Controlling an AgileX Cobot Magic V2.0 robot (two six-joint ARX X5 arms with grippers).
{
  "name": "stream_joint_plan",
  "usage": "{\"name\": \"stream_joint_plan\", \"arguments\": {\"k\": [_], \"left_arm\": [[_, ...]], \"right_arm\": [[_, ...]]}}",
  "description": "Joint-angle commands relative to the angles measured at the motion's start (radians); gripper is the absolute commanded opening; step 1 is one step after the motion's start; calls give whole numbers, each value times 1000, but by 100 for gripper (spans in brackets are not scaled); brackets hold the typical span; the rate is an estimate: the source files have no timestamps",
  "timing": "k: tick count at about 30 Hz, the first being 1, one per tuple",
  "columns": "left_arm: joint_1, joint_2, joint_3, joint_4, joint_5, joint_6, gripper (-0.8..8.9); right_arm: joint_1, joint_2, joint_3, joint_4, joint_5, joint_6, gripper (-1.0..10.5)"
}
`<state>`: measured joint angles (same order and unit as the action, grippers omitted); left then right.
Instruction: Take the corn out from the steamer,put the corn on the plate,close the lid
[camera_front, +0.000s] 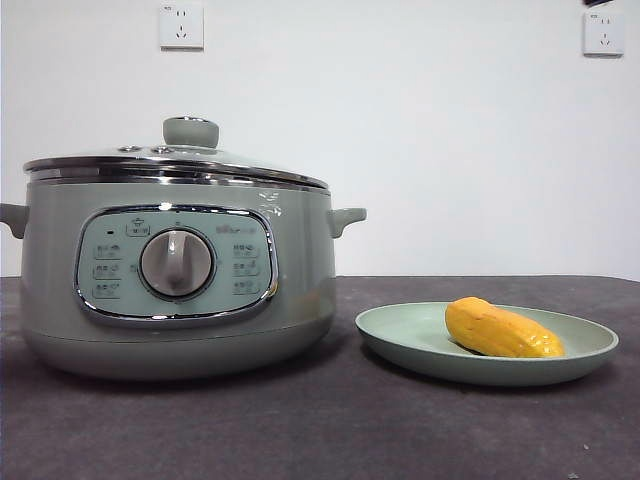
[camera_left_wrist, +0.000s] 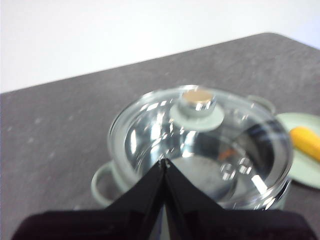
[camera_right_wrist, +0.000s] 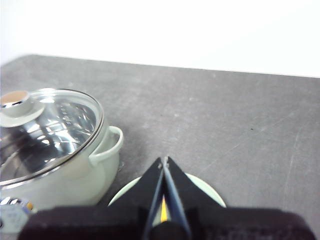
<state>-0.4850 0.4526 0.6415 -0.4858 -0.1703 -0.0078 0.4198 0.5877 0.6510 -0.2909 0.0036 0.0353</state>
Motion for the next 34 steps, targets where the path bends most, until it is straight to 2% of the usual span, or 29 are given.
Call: {"name": "stream_joint_plan", "arguments": {"k": [1,6,17,21,23,28,34], "left_arm": [[0,1,-13,-27,-35,-16,-6],[0,26,-13,-77,-32,-18,-2],[-1,54,-14,-80,-36,-18,-2],[22,-50,-14,-119,-35,-13,-2],[51,-131,-14,-119,-34,11,-2],[159,-298,-16,-68,-32,13,-2],[309,-377,-121,24,-30,62,-2]], "right_arm": [[3,-39,-18,13,4,35,3],[0,-57,-18,11,59,34,2],[0,-51,-18,-9,55,34,2],[0,-51,-18,-12,55,34,2],[0,-51,-18,-14,56,34,2],[0,-51,-18,-33,55,34,2],[0,-51,-18,-73,56,34,2]]}}
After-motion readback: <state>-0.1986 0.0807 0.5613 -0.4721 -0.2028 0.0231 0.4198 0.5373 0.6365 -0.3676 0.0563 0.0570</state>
